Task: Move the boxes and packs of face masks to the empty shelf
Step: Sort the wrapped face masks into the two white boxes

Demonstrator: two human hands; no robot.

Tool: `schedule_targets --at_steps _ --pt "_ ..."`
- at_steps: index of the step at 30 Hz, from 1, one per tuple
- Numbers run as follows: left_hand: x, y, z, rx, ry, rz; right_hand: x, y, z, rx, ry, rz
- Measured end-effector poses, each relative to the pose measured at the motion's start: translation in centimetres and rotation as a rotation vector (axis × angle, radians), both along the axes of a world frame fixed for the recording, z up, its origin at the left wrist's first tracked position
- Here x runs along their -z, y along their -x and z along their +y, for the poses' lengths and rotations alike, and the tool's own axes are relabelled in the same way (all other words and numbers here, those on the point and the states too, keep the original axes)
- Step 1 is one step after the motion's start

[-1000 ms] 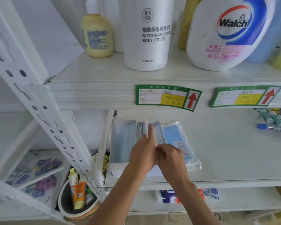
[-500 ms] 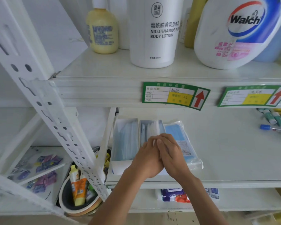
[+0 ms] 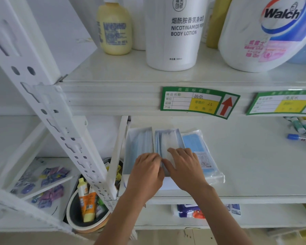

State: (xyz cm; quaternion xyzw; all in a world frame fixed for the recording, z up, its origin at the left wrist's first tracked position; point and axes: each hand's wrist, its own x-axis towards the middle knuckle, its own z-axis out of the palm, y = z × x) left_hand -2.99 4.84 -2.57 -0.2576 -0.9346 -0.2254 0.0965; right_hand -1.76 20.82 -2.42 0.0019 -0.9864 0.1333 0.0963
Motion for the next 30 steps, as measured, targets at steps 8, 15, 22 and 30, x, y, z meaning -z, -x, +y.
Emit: schedule_targets --at_steps 8,15,22,30 --pt "-0.1 -0.4 -0.6 -0.06 -0.218 -0.168 0.6 0.8 -0.5 0.021 -0.021 -0.032" --pt "0.4 0.1 -0.5 -0.025 -0.161 -0.136 1.4 1.2 1.0 0.053 0.134 -0.01" --pt "0.6 0.6 -0.4 0.011 -0.002 -0.114 0.8 1.3 0.6 -0.009 -0.049 -0.039" --pt "0.4 1.1 0.1 -0.01 0.125 -0.088 0.9 0.7 1.0 -0.07 0.038 -0.023"
